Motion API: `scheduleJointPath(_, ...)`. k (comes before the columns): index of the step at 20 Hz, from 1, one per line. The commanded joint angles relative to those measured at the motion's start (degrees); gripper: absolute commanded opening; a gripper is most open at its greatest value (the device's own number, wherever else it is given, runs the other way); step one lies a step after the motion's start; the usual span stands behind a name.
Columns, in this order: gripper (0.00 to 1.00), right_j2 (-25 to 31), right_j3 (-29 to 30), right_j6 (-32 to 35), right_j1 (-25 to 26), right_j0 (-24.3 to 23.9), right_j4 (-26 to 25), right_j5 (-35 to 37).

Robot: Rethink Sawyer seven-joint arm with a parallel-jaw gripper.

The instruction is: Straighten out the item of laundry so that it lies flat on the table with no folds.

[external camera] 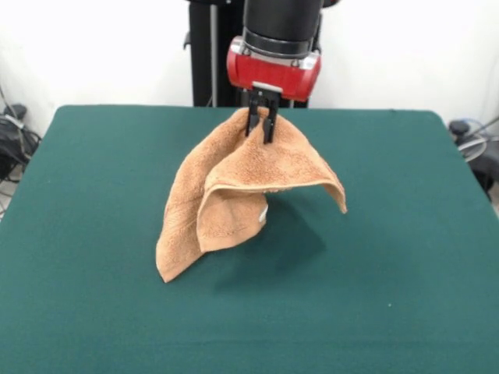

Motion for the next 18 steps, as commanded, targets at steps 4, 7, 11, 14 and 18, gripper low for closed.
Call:
scheduleJointPath(4, 0.0, 3.2, -0.4, 8.1, -2.4, -1.4, -0.1, 4.8)
scheduleJointPath(7, 0.0, 3.2, -0.1, 8.2, -2.4, -1.4, -0.2, 4.4)
scheduleJointPath(11, 0.0, 3.0, 0.1, 8.4, -2.3, -1.1, -0.3, 3.9)
scheduleJointPath(14, 0.0, 2.6, 0.0, 8.7, -2.1, -0.6, -0.6, 2.4)
scheduleJointPath(18, 0.0, 2.3, -0.2, 9.5, -1.5, 0.0, -0.3, 2.9)
